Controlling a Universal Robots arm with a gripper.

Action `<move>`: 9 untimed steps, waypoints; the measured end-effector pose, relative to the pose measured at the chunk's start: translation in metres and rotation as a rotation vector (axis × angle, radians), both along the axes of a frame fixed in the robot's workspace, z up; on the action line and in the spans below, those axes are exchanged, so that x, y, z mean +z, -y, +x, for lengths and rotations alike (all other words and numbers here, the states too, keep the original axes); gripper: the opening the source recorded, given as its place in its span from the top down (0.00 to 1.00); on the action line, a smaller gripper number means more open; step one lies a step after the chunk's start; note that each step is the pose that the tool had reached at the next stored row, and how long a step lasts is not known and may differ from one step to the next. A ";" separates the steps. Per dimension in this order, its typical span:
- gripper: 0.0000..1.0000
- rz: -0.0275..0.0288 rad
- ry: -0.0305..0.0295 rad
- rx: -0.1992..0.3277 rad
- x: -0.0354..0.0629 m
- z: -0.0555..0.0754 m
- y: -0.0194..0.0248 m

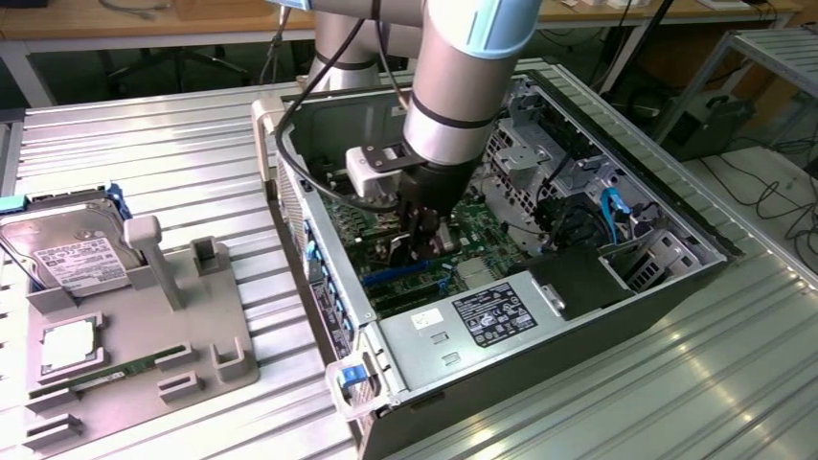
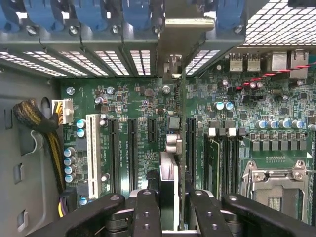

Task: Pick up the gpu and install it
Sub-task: 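Insert the gpu into the slot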

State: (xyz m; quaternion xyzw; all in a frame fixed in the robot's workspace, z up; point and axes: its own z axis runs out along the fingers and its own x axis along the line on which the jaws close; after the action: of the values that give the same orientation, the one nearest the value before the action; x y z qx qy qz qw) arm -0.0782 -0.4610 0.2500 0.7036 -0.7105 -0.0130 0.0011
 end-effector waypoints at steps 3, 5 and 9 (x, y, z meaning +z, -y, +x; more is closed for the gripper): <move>0.72 0.0000 0.0000 0.000 -0.0022 0.000 0.0000; 0.72 -0.0001 0.0000 0.000 -0.0032 0.000 0.0000; 0.72 -0.0001 -0.0001 0.000 -0.0046 0.000 -0.0004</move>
State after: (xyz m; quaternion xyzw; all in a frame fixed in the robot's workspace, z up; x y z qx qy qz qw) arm -0.0786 -0.4606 0.2455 0.7036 -0.7105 -0.0130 0.0012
